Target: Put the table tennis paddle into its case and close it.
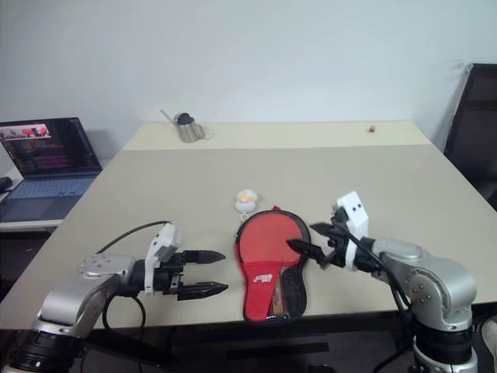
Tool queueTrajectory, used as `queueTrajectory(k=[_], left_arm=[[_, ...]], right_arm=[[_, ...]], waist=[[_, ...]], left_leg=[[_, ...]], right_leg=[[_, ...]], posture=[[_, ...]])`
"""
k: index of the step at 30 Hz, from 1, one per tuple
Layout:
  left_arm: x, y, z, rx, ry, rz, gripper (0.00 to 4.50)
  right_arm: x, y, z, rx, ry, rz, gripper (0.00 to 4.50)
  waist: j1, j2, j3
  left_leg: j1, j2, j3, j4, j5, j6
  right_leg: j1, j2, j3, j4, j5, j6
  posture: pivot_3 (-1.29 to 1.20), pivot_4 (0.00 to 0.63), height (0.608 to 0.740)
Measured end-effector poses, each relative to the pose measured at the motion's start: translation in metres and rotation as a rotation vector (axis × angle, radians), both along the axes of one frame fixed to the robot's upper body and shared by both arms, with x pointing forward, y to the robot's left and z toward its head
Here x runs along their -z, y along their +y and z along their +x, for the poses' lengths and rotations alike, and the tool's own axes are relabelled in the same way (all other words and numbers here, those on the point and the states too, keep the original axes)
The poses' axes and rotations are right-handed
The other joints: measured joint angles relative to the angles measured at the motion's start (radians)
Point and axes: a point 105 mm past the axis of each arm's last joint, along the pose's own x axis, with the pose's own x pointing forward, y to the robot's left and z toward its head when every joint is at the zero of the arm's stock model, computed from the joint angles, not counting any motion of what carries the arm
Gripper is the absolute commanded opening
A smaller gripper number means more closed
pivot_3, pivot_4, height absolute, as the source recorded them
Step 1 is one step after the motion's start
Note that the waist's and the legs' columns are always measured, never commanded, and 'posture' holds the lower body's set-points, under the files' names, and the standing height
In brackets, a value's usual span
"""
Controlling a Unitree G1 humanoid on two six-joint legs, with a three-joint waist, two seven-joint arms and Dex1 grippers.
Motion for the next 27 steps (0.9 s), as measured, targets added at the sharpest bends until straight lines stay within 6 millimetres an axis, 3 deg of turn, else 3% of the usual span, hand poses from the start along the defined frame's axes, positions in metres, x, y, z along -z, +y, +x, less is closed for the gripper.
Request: queueTrajectory(k=[9, 20, 27], left_arm=[[-0.013, 0.008, 0.024, -0.197, -0.093, -0.058, 4.38], [-0.032, 0.028, 0.086, -0.509, -0.224, -0.057, 4.44], [-0.043, 0.014, 0.14, -0.613, -0.254, -0.041, 4.44]], right_arm=[[0.034, 0.049, 0.024, -0.095, -0.119, -0.158, 4.48], [0.063, 0.06, 0.039, -0.037, -0.154, -0.241, 4.5], [0.067, 0.068, 0.037, -0.028, -0.146, -0.234, 4.5]], waist=[[0.0, 0.0, 0.0], [0.002, 0.0, 0.0], [0.004, -0.001, 0.0]], left_leg=[[-0.002, 0.0, 0.0, -0.001, 0.0, -0.001], [-0.002, -0.002, 0.0, -0.001, 0.0, -0.002], [-0.002, -0.006, -0.001, 0.0, 0.001, -0.003]], right_leg=[[-0.001, 0.0, 0.0, -0.006, 0.0, 0.0], [-0.001, 0.0, 0.0, -0.006, 0.001, 0.0], [-0.001, 0.0, -0.001, -0.006, 0.001, 0.0]], posture=[[0.0, 0.15, 0.74], [0.0, 0.15, 0.74], [0.0, 0.15, 0.74]])
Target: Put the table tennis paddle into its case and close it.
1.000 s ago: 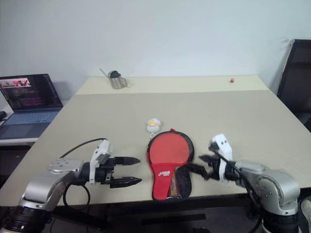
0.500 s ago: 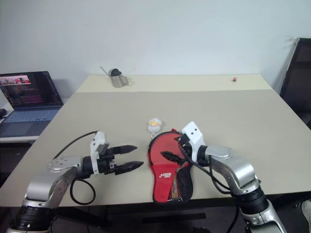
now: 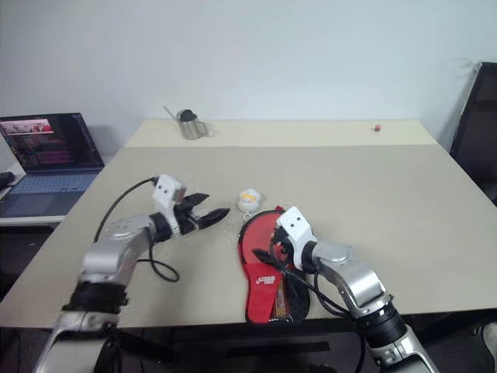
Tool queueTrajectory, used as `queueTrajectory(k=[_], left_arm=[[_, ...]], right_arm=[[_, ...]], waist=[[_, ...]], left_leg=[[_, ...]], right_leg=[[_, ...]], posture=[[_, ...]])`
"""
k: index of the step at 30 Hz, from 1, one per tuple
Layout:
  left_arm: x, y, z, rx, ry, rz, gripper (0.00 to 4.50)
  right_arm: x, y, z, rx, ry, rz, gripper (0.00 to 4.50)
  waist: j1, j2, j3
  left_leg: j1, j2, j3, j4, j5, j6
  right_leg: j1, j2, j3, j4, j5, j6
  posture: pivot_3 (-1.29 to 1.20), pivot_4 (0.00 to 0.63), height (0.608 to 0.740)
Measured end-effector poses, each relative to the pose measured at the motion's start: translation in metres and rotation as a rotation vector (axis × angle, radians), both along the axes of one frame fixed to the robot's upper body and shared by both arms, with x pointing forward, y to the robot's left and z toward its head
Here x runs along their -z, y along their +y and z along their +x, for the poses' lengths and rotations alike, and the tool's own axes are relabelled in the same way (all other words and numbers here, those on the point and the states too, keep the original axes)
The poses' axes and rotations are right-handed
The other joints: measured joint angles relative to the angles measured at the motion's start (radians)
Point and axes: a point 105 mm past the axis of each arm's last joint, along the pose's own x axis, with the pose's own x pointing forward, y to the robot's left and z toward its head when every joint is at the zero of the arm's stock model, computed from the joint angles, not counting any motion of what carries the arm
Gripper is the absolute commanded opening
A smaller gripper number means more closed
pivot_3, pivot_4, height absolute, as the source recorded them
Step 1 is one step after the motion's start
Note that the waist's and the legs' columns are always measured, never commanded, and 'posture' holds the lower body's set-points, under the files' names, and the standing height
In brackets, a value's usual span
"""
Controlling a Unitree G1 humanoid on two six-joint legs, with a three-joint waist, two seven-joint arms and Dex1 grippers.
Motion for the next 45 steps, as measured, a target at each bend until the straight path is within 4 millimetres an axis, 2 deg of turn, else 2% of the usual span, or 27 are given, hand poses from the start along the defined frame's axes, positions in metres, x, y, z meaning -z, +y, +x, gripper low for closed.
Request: queueTrajectory(k=[3, 8, 17, 27, 30, 36, 40, 42, 45], left_arm=[[-0.003, -0.014, 0.021, -0.011, 0.016, -0.001, 4.44], [0.004, -0.035, 0.039, 0.01, 0.071, 0.056, 4.44], [0.051, -0.031, 0.041, -0.074, 0.229, 0.155, 4.44], [0.052, -0.041, 0.041, -0.066, 0.226, 0.171, 4.44], [0.053, -0.046, 0.041, -0.057, 0.227, 0.163, 3.85], [0.054, -0.053, 0.041, -0.043, 0.226, 0.151, 1.65], [0.054, -0.054, 0.04, -0.038, 0.225, 0.151, 0.41], [0.054, -0.054, 0.04, -0.038, 0.225, 0.152, 0.08], [0.055, -0.053, 0.04, -0.038, 0.224, 0.162, 0.06]], right_arm=[[0.0, 0.001, 0.001, 0.008, -0.004, -0.001, 4.5], [-0.001, 0.005, 0.001, 0.018, -0.007, 0.009, 4.5], [0.002, 0.004, 0.003, 0.056, -0.014, -0.001, 4.5], [0.006, 0.004, 0.003, 0.093, -0.009, 0.01, 4.5], [0.007, 0.002, 0.004, 0.11, -0.019, 0.001, 4.5], [0.016, -0.005, 0.002, 0.129, 0.002, -0.026, 4.5], [0.022, -0.006, -0.004, 0.1, 0.037, -0.047, 4.5], [0.024, -0.004, -0.008, 0.079, 0.039, -0.072, 4.5], [0.027, -0.002, -0.011, 0.054, 0.045, -0.093, 4.5]], waist=[[-0.001, 0.0, 0.0], [-0.008, 0.0, 0.0], [-0.015, -0.001, 0.0], [-0.011, -0.001, 0.0], [-0.008, -0.001, 0.0], [-0.006, -0.001, 0.0], [-0.006, -0.001, 0.0], [-0.006, -0.001, -0.001], [-0.006, -0.002, -0.001]], left_leg=[[0.0, -0.002, 0.0, 0.0, 0.001, -0.002], [-0.001, -0.003, 0.001, 0.0, 0.002, -0.003], [-0.002, -0.004, 0.0, 0.0, 0.002, -0.003], [-0.002, -0.004, -0.001, 0.0, 0.002, -0.003], [-0.002, -0.005, -0.001, 0.0, 0.002, -0.003], [-0.002, -0.005, -0.001, 0.0, 0.002, -0.003], [-0.001, -0.005, -0.001, 0.001, 0.002, -0.003], [-0.001, -0.005, -0.001, 0.001, 0.002, -0.003], [0.001, -0.005, -0.001, 0.001, 0.002, -0.002]], right_leg=[[0.0, 0.0, 0.0, 0.0, 0.0, 0.0], [-0.003, 0.0, 0.001, 0.0, 0.0, 0.0], [-0.004, 0.0, 0.001, 0.002, 0.0, 0.0], [-0.003, -0.001, 0.001, 0.002, 0.0, 0.0], [-0.003, -0.001, 0.001, 0.002, 0.0, 0.001], [-0.003, -0.001, 0.001, 0.003, 0.0, 0.001], [-0.003, -0.001, 0.001, 0.003, 0.0, 0.001], [-0.002, -0.001, 0.001, 0.003, 0.0, 0.001], [0.0, -0.001, 0.001, 0.004, 0.0, 0.001]], posture=[[0.0, 0.15, 0.74], [0.0, 0.15, 0.74], [0.0, 0.15, 0.74], [0.0, 0.15, 0.74], [0.0, 0.15, 0.74], [0.0, 0.15, 0.74], [0.0, 0.15, 0.74], [0.0, 0.15, 0.74], [0.0, 0.15, 0.74]])
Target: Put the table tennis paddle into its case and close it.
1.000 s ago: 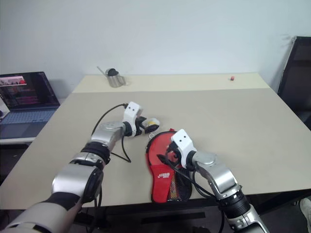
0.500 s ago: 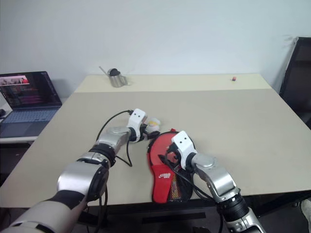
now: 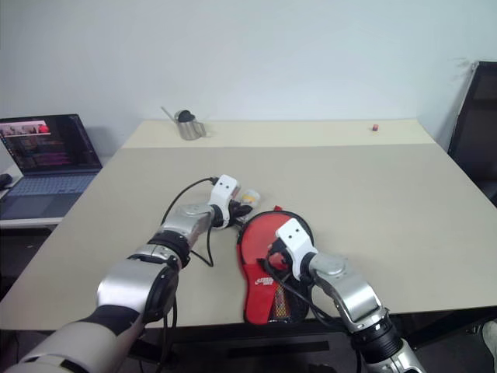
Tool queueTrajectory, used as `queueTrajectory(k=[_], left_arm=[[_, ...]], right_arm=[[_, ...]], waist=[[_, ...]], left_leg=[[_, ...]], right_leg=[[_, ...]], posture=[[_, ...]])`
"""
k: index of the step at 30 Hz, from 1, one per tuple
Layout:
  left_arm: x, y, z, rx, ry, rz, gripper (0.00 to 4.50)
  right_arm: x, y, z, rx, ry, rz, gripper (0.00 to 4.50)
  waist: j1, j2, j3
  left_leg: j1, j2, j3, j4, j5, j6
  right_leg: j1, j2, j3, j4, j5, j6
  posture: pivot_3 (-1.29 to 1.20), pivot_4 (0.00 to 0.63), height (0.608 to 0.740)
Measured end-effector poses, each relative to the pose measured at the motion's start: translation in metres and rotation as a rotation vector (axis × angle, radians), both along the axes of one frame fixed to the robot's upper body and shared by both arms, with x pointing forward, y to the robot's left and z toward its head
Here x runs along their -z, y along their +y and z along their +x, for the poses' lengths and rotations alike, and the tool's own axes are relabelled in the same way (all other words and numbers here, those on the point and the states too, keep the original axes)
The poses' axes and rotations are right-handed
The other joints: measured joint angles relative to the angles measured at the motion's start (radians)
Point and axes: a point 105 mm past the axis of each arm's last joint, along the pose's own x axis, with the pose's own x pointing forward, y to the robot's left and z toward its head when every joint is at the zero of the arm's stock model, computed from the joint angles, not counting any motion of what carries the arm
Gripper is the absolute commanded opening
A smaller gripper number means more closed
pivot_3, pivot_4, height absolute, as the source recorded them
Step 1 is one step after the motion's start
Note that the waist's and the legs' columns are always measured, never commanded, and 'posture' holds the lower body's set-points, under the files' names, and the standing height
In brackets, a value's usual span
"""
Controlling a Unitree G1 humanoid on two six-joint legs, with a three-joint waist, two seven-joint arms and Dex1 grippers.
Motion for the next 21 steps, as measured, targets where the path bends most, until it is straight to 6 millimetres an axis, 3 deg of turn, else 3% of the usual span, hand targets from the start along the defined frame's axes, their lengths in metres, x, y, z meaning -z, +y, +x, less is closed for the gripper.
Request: queueTrajectory(k=[8, 17, 21], left_arm=[[-0.001, -0.002, 0.002, 0.025, -0.056, 0.096, 0.06], [-0.021, -0.03, 0.009, 0.055, -0.181, 0.16, 0.06], [-0.02, -0.04, 0.009, 0.079, -0.21, 0.208, 0.06]], right_arm=[[0.007, -0.001, -0.002, 0.014, 0.018, -0.008, 4.5], [0.011, 0.0, -0.003, 0.043, 0.02, -0.007, 4.5], [0.012, 0.0, -0.003, 0.056, 0.022, -0.001, 4.5]], waist=[[0.001, -0.002, -0.003], [0.001, -0.008, -0.008], [0.001, -0.008, -0.009]], left_leg=[[0.001, 0.0, -0.001, 0.0, 0.0, 0.0], [0.002, -0.001, -0.001, 0.0, 0.0, 0.001], [0.003, -0.001, -0.001, 0.001, 0.0, 0.001]], right_leg=[[0.001, 0.0, 0.0, 0.0, 0.0, 0.0], [0.002, 0.0, -0.001, 0.001, 0.0, 0.0], [0.003, 0.0, -0.001, 0.002, 0.0, 0.0]], posture=[[0.0, 0.15, 0.74], [0.0, 0.15, 0.74], [0.0, 0.15, 0.74]])
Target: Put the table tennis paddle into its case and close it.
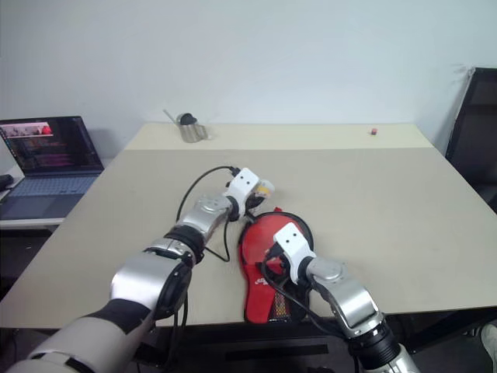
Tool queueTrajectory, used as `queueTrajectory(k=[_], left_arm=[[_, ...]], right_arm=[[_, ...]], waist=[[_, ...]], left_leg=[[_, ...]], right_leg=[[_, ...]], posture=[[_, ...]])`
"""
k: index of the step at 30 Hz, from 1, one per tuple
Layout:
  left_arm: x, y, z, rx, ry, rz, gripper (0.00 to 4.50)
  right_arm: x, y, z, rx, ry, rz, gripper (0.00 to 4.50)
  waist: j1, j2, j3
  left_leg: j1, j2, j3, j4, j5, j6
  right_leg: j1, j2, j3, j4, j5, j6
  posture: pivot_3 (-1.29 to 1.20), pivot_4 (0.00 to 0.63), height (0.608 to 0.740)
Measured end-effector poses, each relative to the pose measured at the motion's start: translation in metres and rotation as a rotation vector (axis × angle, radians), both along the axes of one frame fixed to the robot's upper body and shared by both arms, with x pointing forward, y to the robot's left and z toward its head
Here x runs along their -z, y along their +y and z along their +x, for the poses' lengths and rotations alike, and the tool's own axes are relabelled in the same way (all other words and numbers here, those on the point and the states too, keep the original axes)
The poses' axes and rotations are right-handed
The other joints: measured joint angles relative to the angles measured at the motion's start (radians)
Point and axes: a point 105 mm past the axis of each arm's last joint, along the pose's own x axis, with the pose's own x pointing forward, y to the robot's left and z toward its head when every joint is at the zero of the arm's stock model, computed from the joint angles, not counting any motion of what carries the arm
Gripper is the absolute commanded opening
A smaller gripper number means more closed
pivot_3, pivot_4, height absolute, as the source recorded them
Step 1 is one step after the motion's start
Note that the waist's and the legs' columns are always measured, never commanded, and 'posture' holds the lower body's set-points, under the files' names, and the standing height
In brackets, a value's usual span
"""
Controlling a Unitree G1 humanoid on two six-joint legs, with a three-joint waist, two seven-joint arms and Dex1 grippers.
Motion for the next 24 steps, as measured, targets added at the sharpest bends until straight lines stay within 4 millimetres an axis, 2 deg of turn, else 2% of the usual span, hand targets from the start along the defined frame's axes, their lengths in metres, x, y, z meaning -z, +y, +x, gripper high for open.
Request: queueTrajectory(k=[9, 16, 24], left_arm=[[-0.006, -0.025, -0.002, 0.089, -0.095, 0.138, 0.06], [-0.001, -0.043, -0.006, 0.15, -0.145, 0.243, 0.06], [-0.007, -0.065, -0.01, 0.244, -0.287, 0.438, 0.05]], right_arm=[[0.001, 0.001, -0.008, 0.039, 0.007, 0.02, 4.5], [0.002, 0.003, -0.019, 0.068, 0.028, 0.036, 4.5], [0.002, 0.01, -0.03, 0.09, 0.049, 0.058, 4.5]], waist=[[0.0, 0.0, -0.001], [0.001, 0.0, -0.001], [0.003, 0.0, -0.001]], left_leg=[[0.0, -0.001, 0.0, 0.0, 0.0, 0.0], [0.0, -0.001, 0.0, 0.0, 0.0, 0.0], [0.0, -0.002, 0.0, 0.0, 0.0, 0.0]], right_leg=[[0.0, -0.001, 0.0, 0.002, 0.0, 0.0], [0.0, -0.001, 0.0, 0.003, -0.001, 0.001], [0.0, -0.001, -0.001, 0.003, -0.003, 0.004]], posture=[[0.0, 0.15, 0.74], [0.0, 0.15, 0.74], [0.0, 0.15, 0.74]])
